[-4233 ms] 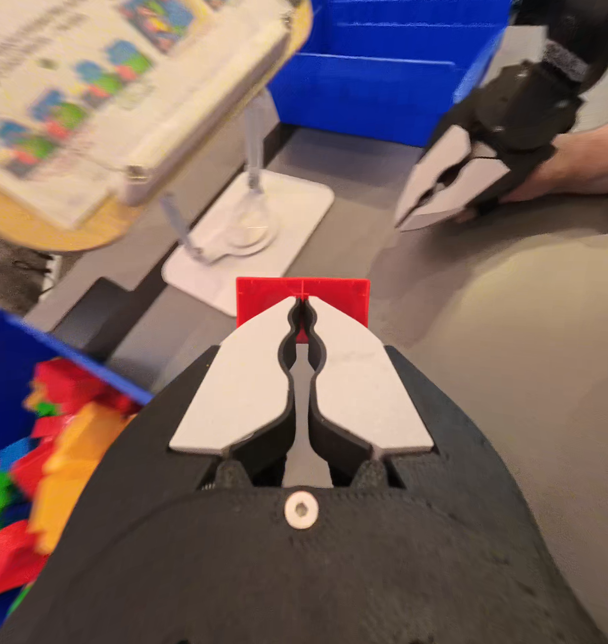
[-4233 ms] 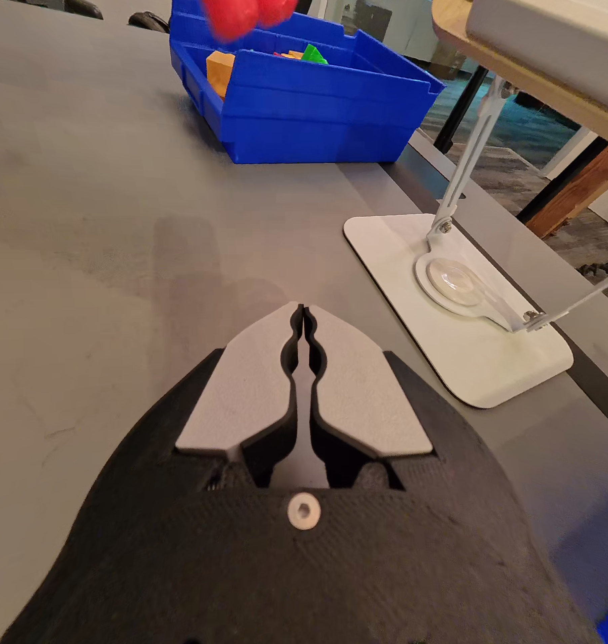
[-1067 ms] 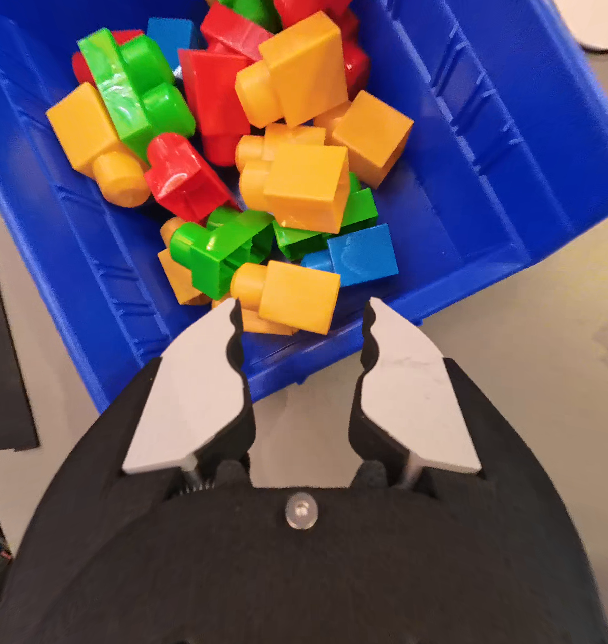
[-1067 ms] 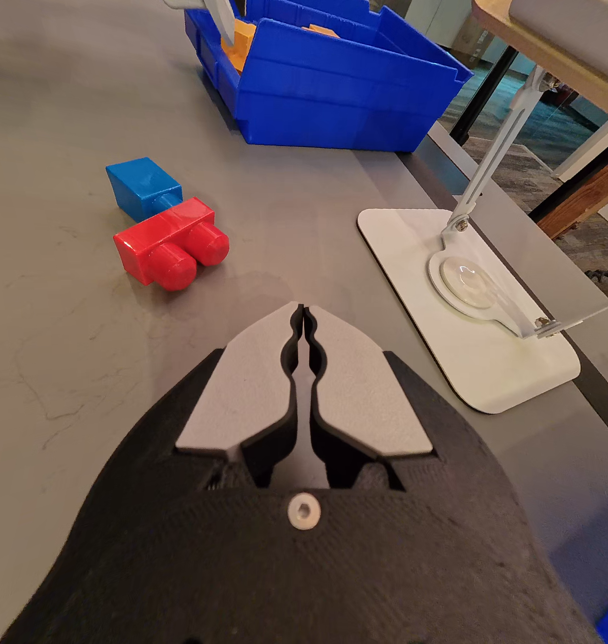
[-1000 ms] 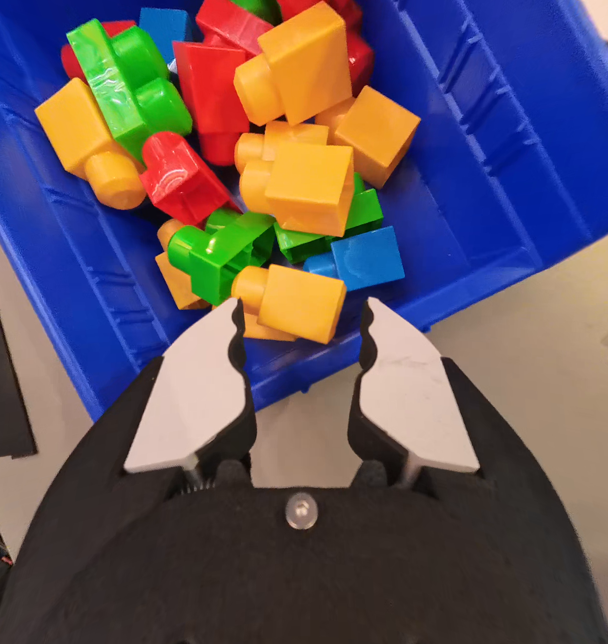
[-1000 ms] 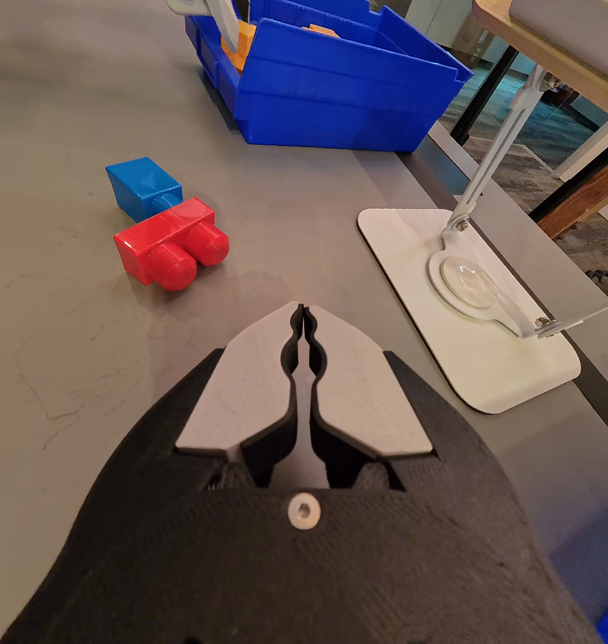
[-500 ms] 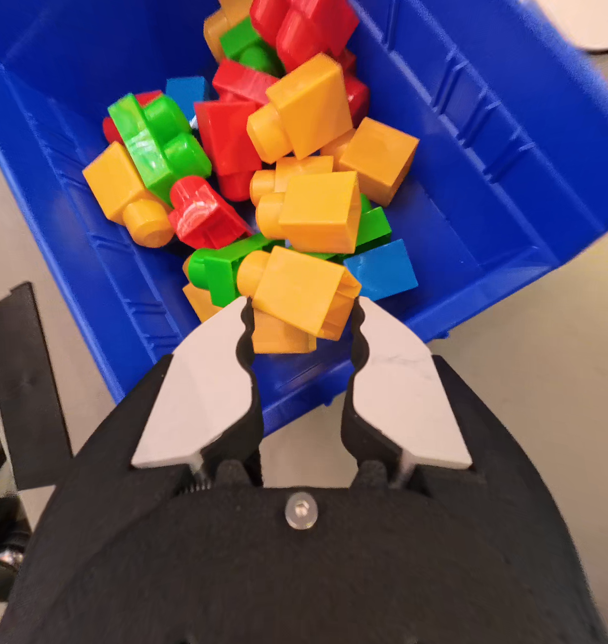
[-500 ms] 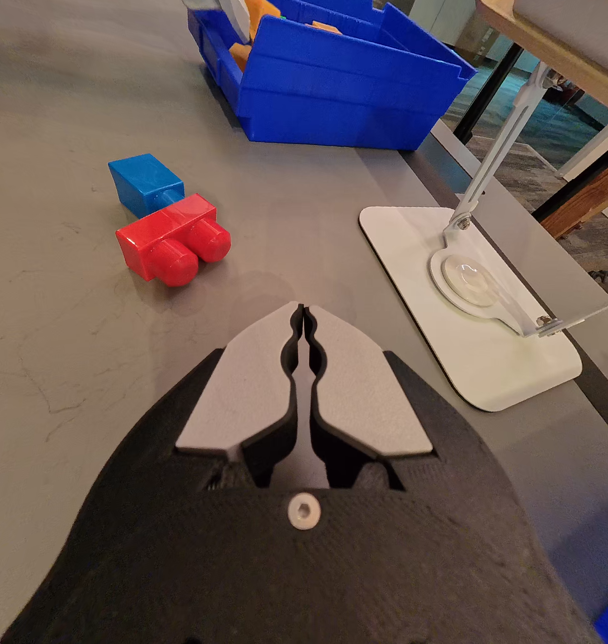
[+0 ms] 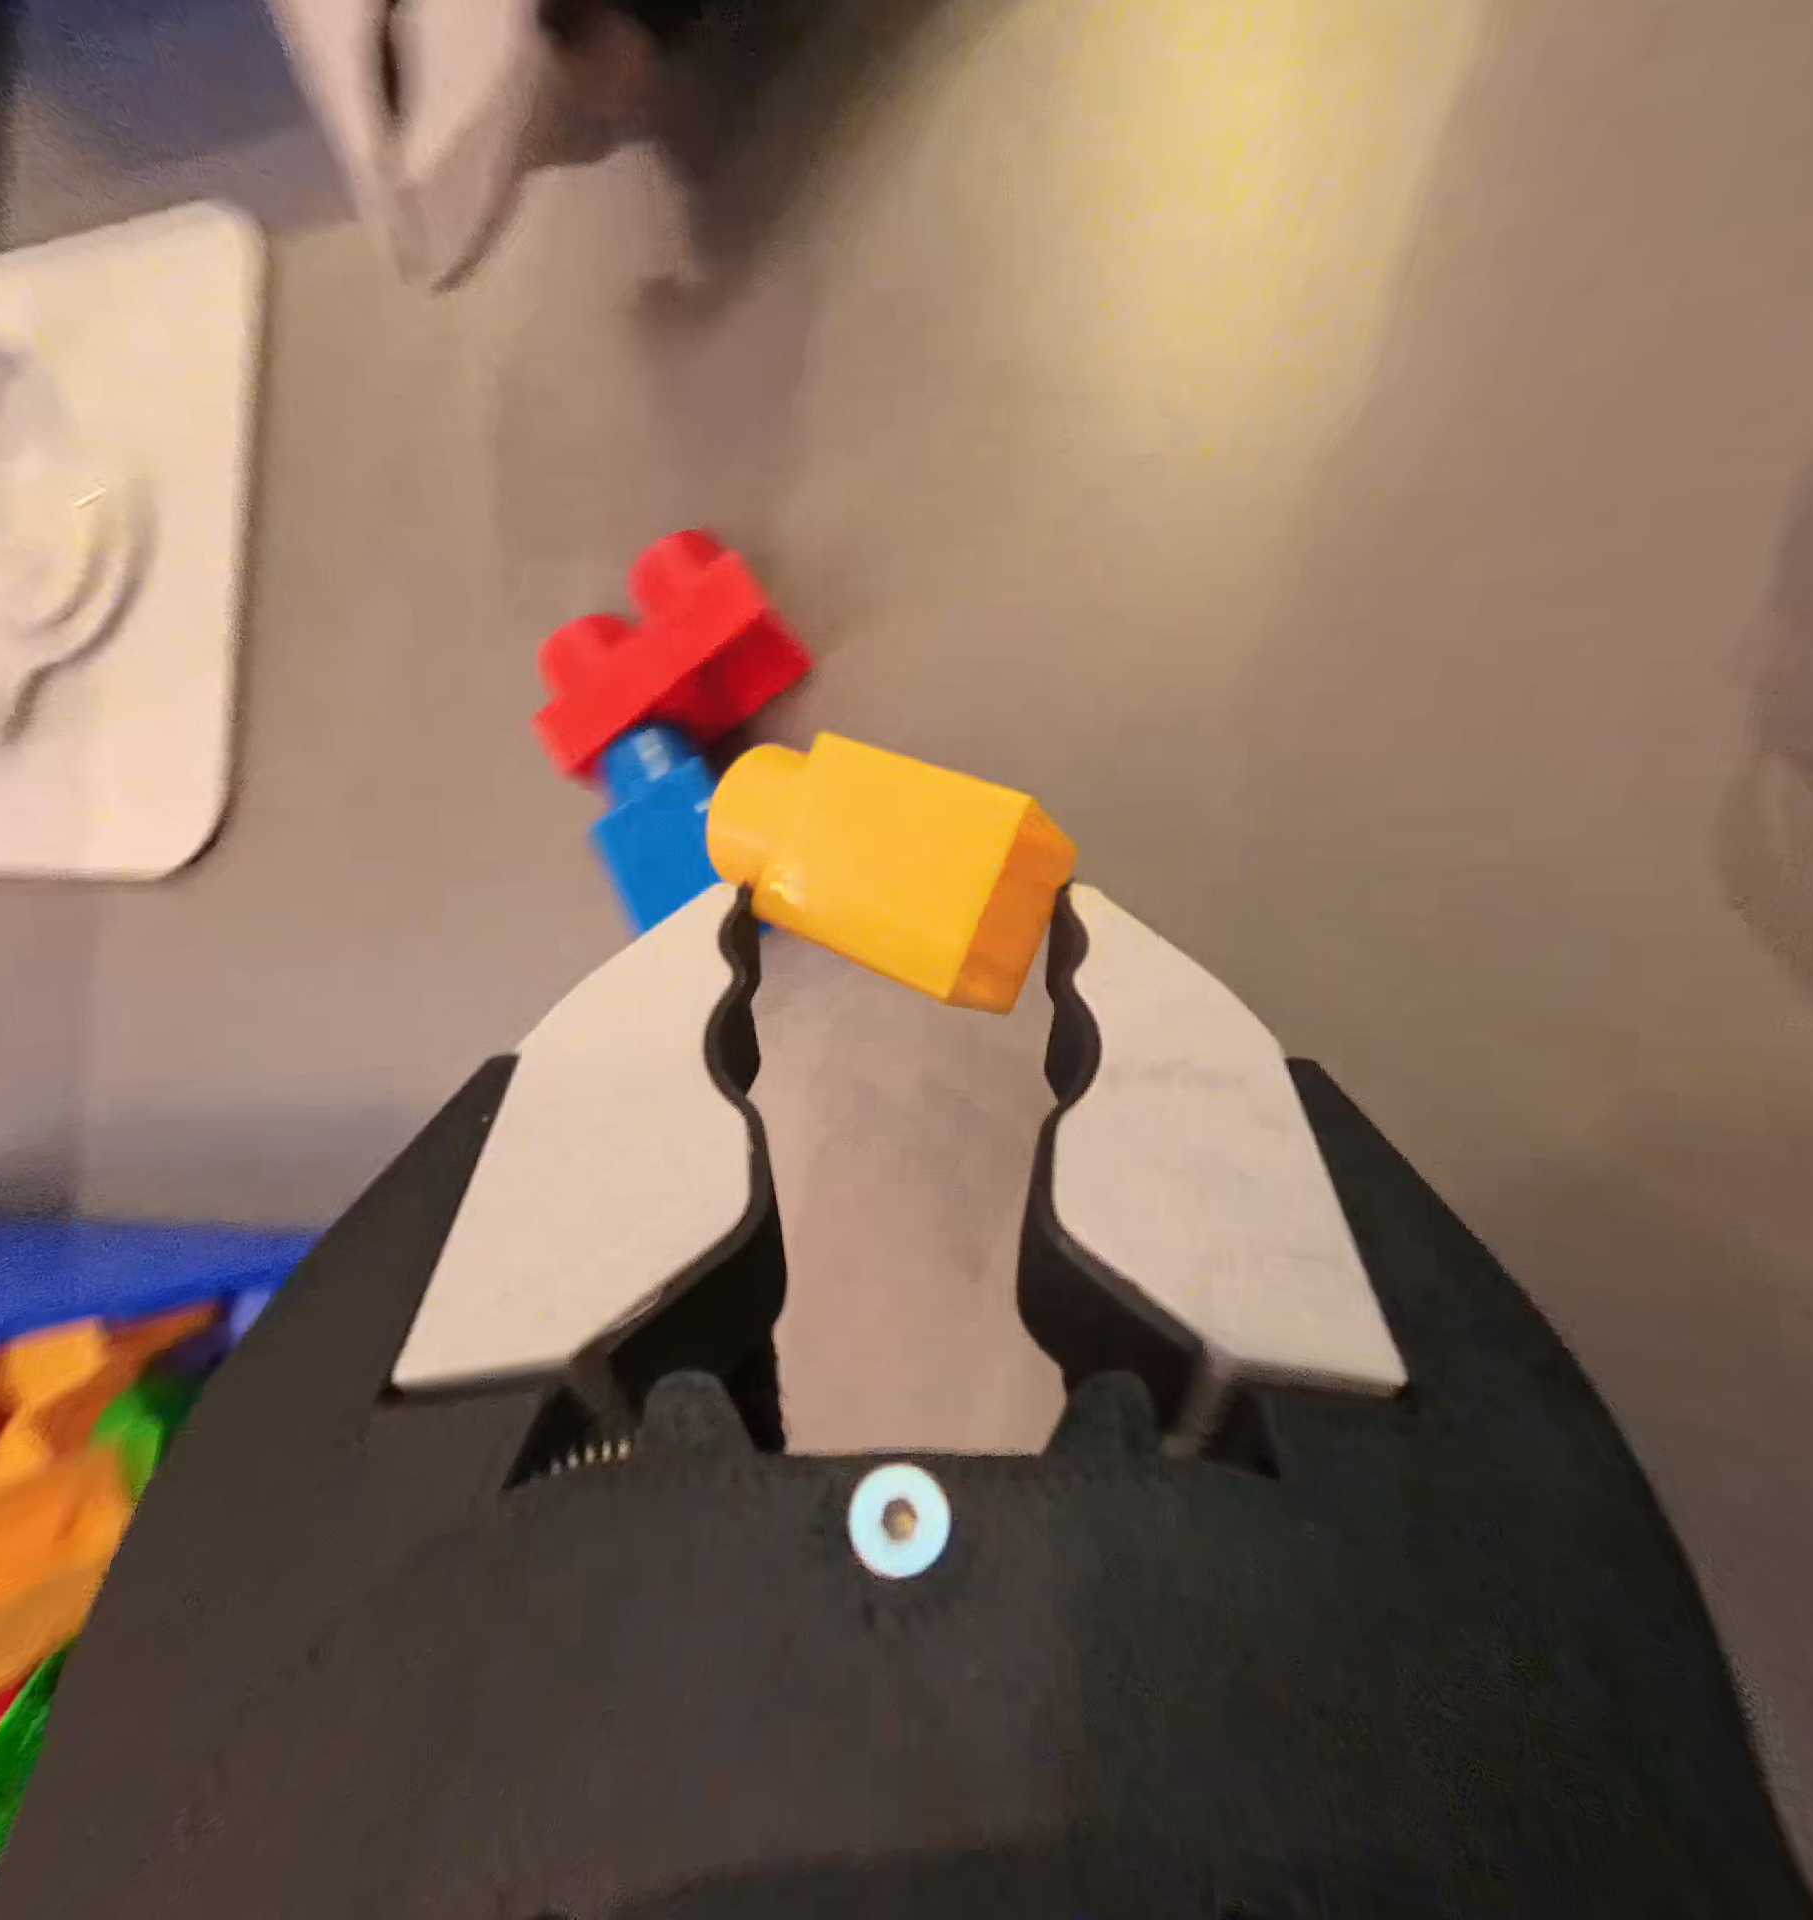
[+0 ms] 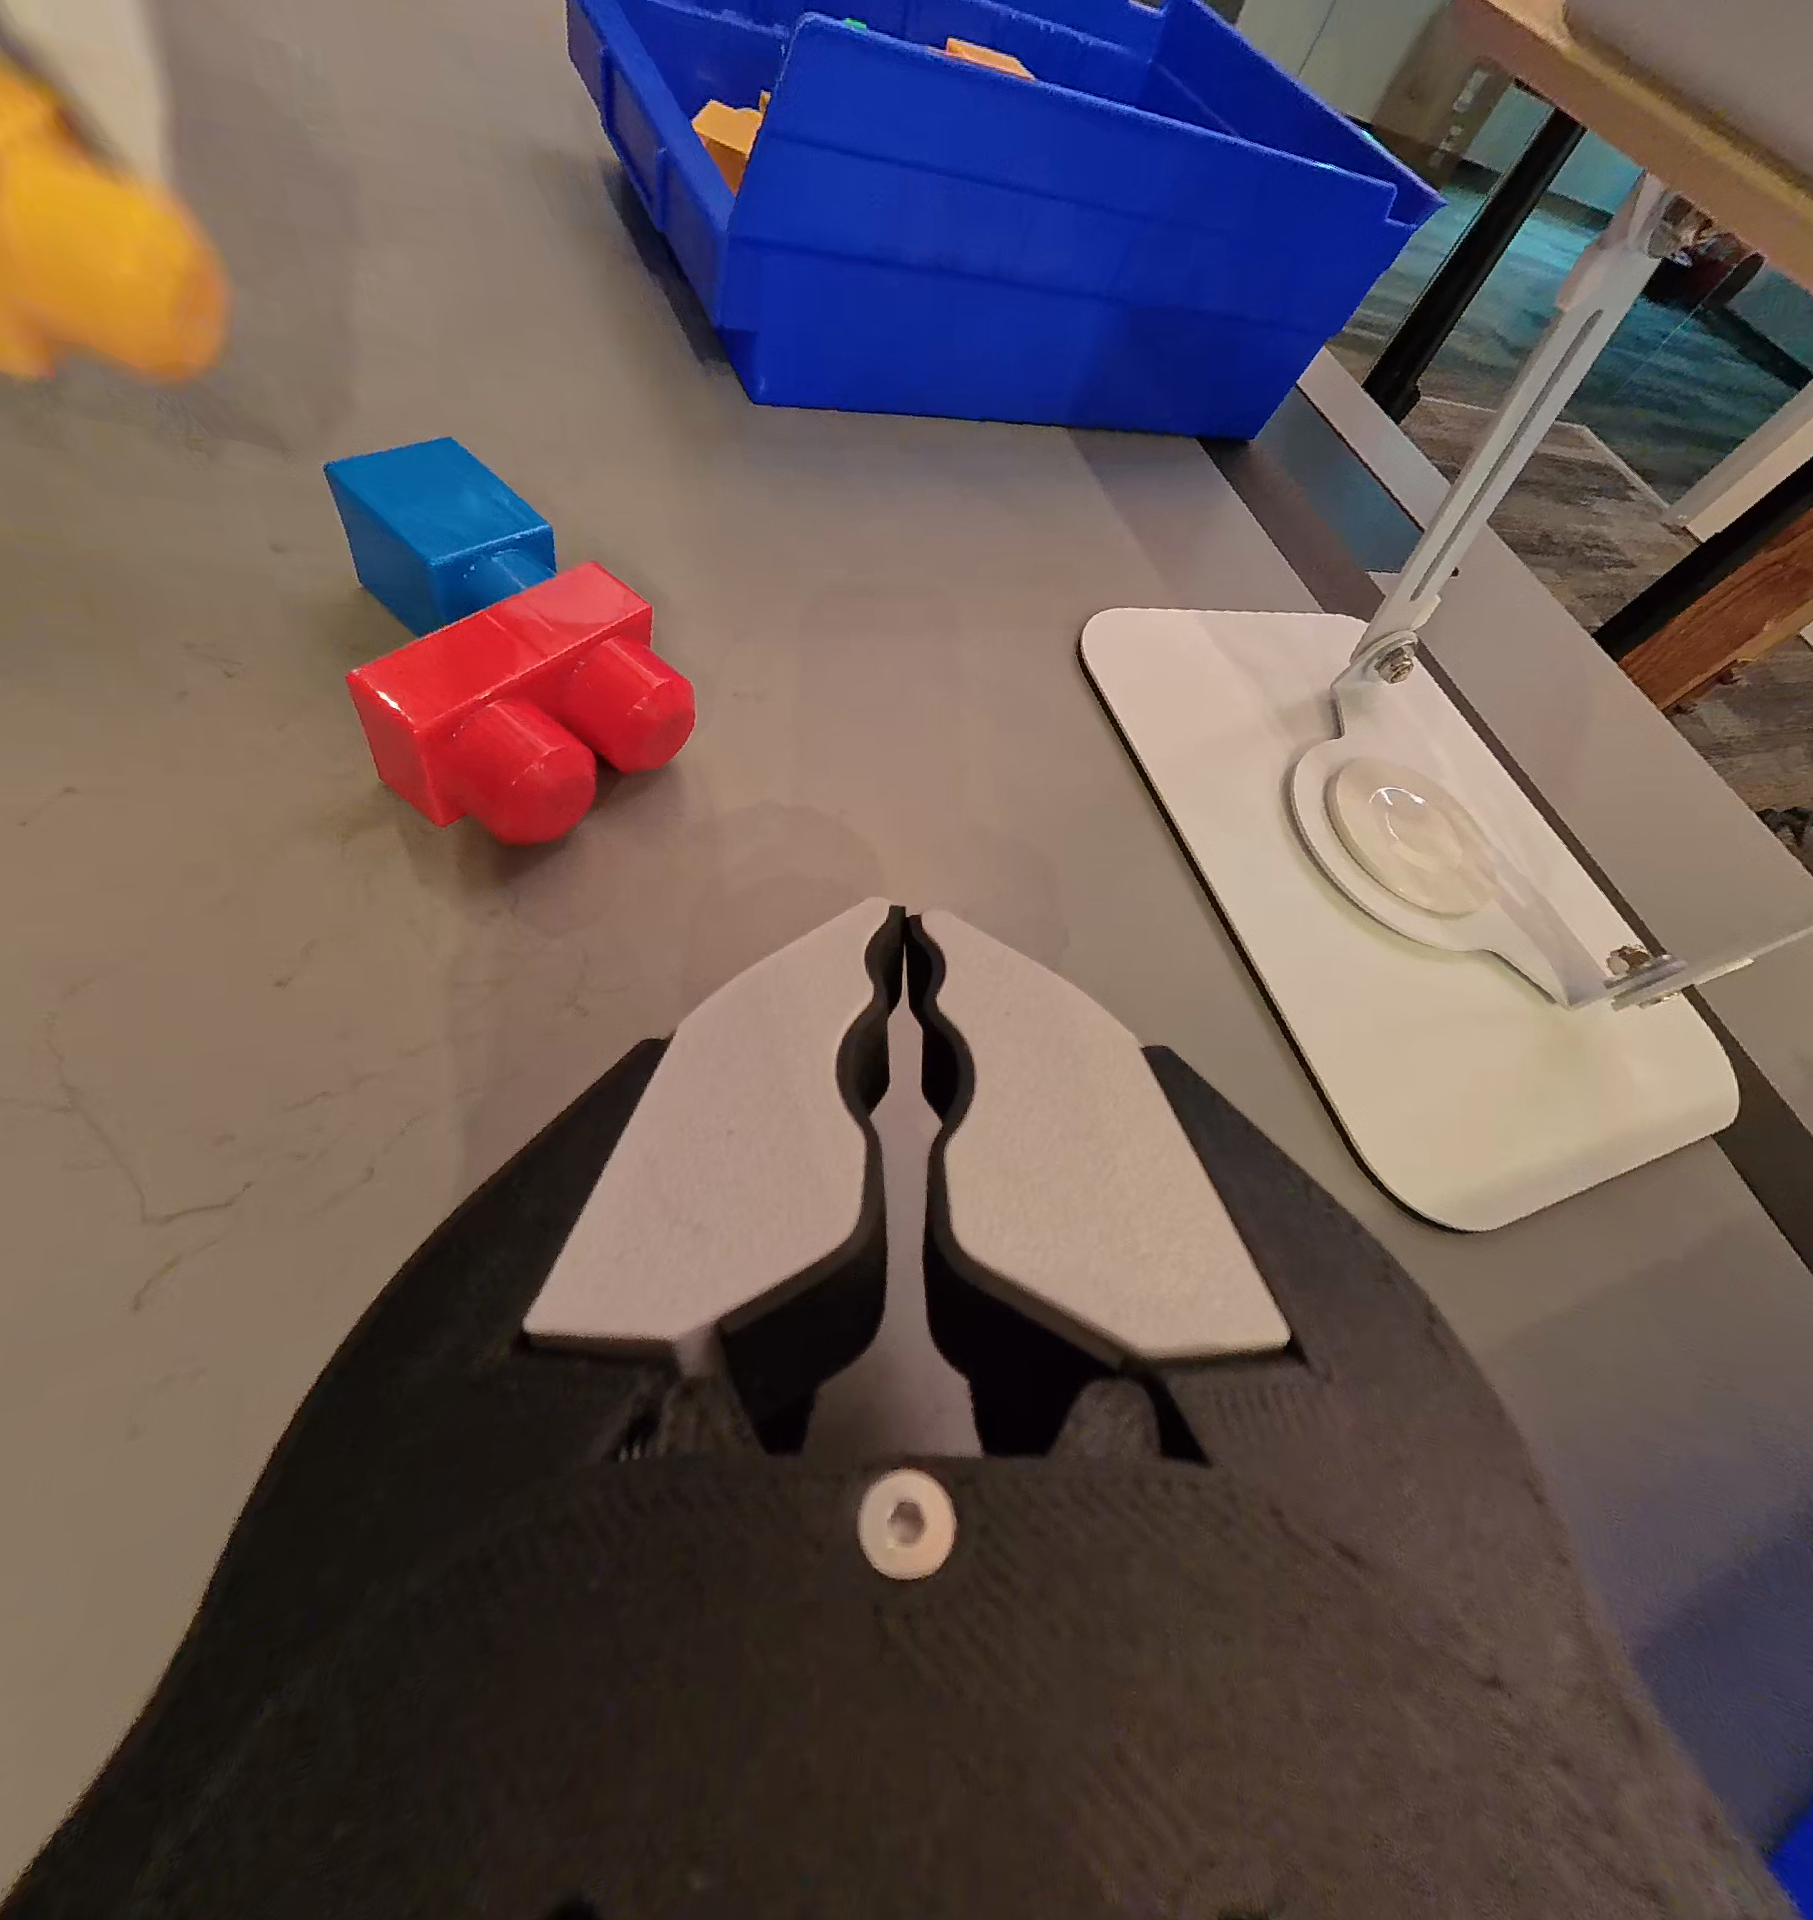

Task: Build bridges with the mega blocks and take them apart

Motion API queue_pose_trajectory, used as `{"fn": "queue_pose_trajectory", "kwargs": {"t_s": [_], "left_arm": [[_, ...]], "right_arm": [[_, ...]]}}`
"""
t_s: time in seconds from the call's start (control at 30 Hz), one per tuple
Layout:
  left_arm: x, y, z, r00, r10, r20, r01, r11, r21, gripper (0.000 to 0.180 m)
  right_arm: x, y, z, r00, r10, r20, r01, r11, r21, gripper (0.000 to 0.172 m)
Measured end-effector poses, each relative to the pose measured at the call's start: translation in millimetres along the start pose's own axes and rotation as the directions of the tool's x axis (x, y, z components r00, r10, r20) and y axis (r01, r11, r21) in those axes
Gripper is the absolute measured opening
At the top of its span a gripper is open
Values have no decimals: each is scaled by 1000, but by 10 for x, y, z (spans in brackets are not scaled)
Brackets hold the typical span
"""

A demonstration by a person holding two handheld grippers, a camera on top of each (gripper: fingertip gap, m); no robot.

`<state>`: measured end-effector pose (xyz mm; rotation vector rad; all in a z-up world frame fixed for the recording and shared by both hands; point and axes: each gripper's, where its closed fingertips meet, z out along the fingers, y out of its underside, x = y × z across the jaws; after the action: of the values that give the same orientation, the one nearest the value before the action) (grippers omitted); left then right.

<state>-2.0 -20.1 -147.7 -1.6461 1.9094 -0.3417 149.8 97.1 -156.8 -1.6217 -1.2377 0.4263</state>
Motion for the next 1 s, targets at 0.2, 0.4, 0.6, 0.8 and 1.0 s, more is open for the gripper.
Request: {"fn": "queue_pose_trajectory", "kwargs": {"t_s": [0.2, 0.4, 0.6, 0.8, 1.0], "left_arm": [[252, -90, 389, 991, 40, -129, -36, 999, 30, 53], [218, 22, 515, 992, -25, -126, 22, 999, -24, 68], [125, -2, 281, 941, -339, 15, 338, 940, 36, 67], [211, 43, 501, 785, -606, 128, 601, 796, 77, 70], [188, 43, 631, 784, -607, 133, 602, 795, 78, 40]], "right_arm": [[-6, 4, 3, 1000, -6, 0, 6, 1000, -3, 0], [-7, 7, 0, 1000, -6, 1, 6, 1000, -4, 0], [-6, 11, 2, 1000, -4, 3, 4, 1000, -6, 0], [-11, 10, 0, 1000, -8, 3, 8, 1000, -4, 0], [-11, 9, -2, 1000, -10, 2, 10, 1000, -3, 0]]}}
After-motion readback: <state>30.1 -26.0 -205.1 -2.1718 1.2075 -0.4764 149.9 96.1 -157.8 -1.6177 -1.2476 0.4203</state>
